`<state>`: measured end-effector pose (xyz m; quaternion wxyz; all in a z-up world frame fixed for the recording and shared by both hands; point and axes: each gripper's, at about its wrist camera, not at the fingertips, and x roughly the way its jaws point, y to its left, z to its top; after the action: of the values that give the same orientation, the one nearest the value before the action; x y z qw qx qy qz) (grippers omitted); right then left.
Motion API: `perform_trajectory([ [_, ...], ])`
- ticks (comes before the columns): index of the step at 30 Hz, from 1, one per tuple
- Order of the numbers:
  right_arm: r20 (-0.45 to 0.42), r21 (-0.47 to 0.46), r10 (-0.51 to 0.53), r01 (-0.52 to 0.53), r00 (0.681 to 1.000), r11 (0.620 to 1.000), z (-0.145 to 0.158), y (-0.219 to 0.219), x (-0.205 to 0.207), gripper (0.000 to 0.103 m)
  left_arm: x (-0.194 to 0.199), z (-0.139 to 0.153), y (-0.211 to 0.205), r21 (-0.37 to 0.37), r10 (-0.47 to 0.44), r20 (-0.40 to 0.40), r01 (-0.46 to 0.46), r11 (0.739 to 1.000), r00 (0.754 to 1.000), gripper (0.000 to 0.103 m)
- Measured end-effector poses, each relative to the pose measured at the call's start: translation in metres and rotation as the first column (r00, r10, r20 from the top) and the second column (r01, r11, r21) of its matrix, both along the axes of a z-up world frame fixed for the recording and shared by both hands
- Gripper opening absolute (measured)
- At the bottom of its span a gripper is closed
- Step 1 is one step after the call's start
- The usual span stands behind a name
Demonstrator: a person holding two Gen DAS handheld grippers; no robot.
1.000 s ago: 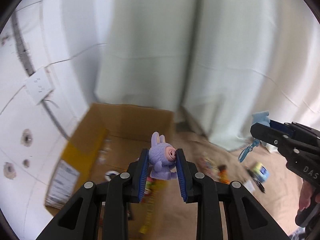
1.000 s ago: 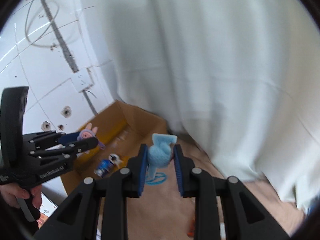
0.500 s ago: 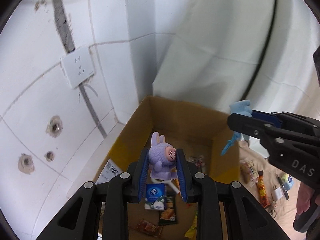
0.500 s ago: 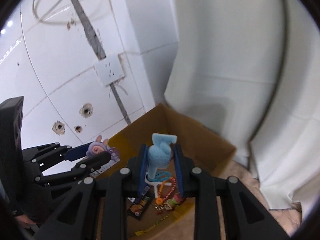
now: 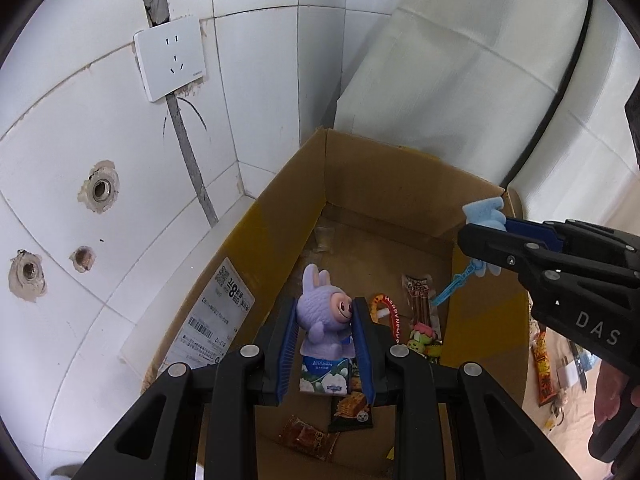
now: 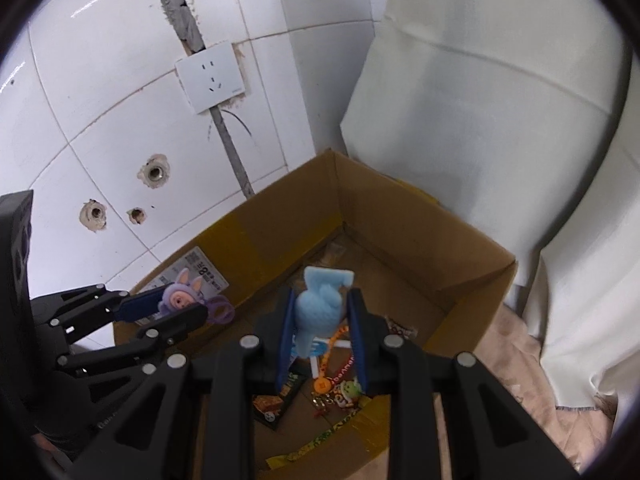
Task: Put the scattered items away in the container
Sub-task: 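Open both tools to drop the bunny and blue plush into the box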
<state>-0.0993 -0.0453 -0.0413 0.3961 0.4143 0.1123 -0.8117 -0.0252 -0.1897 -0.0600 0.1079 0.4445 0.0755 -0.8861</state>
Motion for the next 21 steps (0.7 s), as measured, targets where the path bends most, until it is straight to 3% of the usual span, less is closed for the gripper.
perform_trajectory([
  [1, 0.006, 0.007, 0.001, -0.001, 1.0, 1.0, -0.001, 0.0, -0.001, 0.032, 0.0, 0.0, 0.001, -0.001, 0.001, -0.001, -0.001, 1.0, 1.0, 0.028],
  [5, -0.018, 0.008, -0.032, 0.032, 0.999, 0.999, 0.005, 0.004, -0.002, 0.074, 0.0, 0.004, 0.005, -0.01, -0.002, -0.003, 0.002, 1.0, 1.0, 0.028],
  [17, -0.045, -0.044, -0.089, 0.087, 0.995, 0.995, 0.018, 0.034, -0.009, 0.084, -0.01, 0.002, 0.009, 0.007, 0.007, 0.023, -0.007, 1.0, 1.0, 0.03],
  [18, -0.045, -0.046, -0.095, 0.093, 0.994, 0.995, 0.019, 0.036, -0.009, 0.085, -0.01, 0.001, 0.01, 0.011, 0.004, 0.025, -0.005, 1.0, 1.0, 0.038],
  [20, -0.046, -0.053, -0.106, 0.103, 0.993, 0.993, 0.02, 0.042, -0.01, 0.088, -0.012, 0.0, 0.011, 0.015, 0.002, 0.033, -0.002, 1.0, 0.999, 0.075],
  [21, -0.048, -0.057, -0.11, 0.107, 0.993, 0.993, 0.021, 0.045, -0.01, 0.089, -0.012, -0.001, 0.013, 0.013, -0.004, 0.035, 0.003, 1.0, 0.999, 0.103],
])
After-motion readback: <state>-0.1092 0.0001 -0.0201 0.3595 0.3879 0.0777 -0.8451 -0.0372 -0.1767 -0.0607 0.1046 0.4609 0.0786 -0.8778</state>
